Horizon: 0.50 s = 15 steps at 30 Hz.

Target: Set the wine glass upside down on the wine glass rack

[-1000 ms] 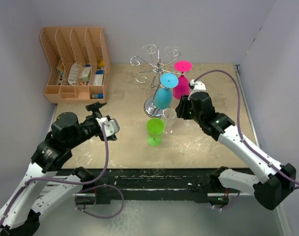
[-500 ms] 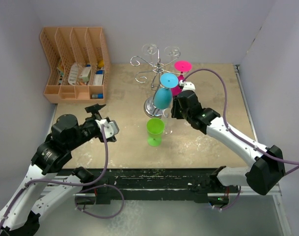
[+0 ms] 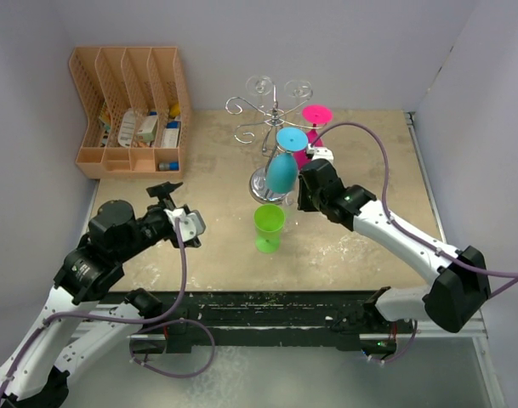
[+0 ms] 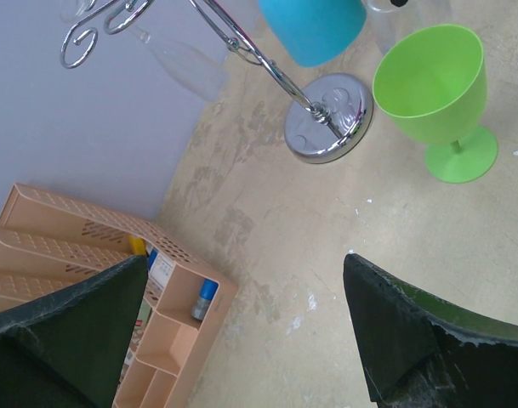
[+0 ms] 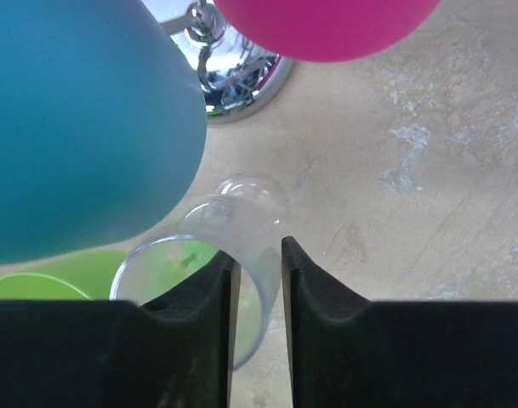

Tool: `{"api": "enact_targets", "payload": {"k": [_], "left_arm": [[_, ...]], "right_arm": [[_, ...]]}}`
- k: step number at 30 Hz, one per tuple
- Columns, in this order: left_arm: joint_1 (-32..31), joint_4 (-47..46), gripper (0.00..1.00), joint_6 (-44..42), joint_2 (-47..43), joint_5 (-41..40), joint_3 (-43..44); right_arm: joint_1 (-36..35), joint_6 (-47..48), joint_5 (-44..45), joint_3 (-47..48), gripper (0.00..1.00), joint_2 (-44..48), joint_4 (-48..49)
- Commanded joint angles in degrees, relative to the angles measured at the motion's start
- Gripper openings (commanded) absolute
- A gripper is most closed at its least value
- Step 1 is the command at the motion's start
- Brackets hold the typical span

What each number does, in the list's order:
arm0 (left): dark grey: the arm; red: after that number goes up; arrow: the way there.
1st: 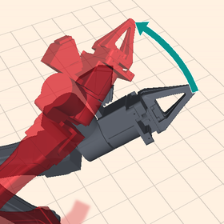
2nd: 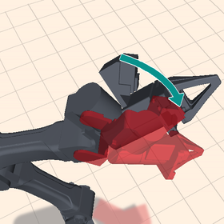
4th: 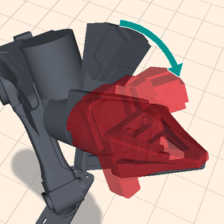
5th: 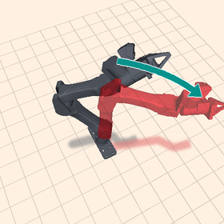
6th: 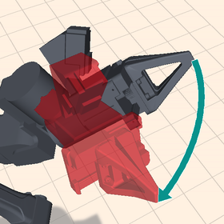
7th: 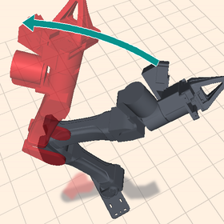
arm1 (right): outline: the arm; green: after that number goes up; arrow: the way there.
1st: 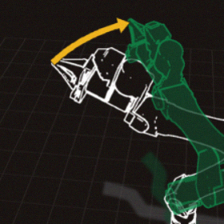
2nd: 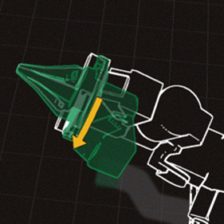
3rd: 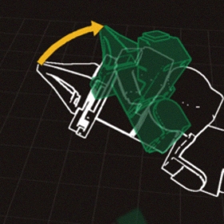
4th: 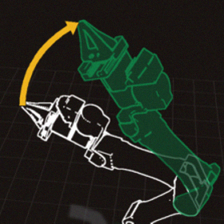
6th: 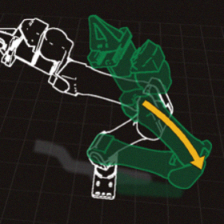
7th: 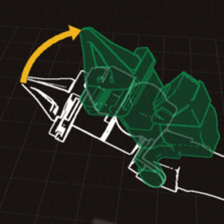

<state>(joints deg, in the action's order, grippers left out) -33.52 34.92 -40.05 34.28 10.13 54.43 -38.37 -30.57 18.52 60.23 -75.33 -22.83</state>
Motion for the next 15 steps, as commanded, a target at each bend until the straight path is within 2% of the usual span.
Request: {"api": "enact_targets", "payload": {"k": [1,4,8,15], "left_arm": [[0.1,-1.6,1.0,0.7,-0.7,-0.1,-0.3],[0.0,-1.4,1.0,0.7,-0.7,-0.1,-0.1],[0.0,-1.3,1.0,1.6,-0.3,0.5,1.0],[0.0,0.6,1.0,8.6,2.1,7.4,6.7]], "right_arm": [[-0.5,-1.6,0.7,1.5,0.22,-1.7,-4.7],[-0.6,-2.9,3.1,1.9,0.0,-2.1,-6.8],[-0.8,-4.6,7.0,3.4,0.0,0.9,-11.5],[-1.2,-7.4,14.3,8.3,0.0,6.0,-24.0]]}}
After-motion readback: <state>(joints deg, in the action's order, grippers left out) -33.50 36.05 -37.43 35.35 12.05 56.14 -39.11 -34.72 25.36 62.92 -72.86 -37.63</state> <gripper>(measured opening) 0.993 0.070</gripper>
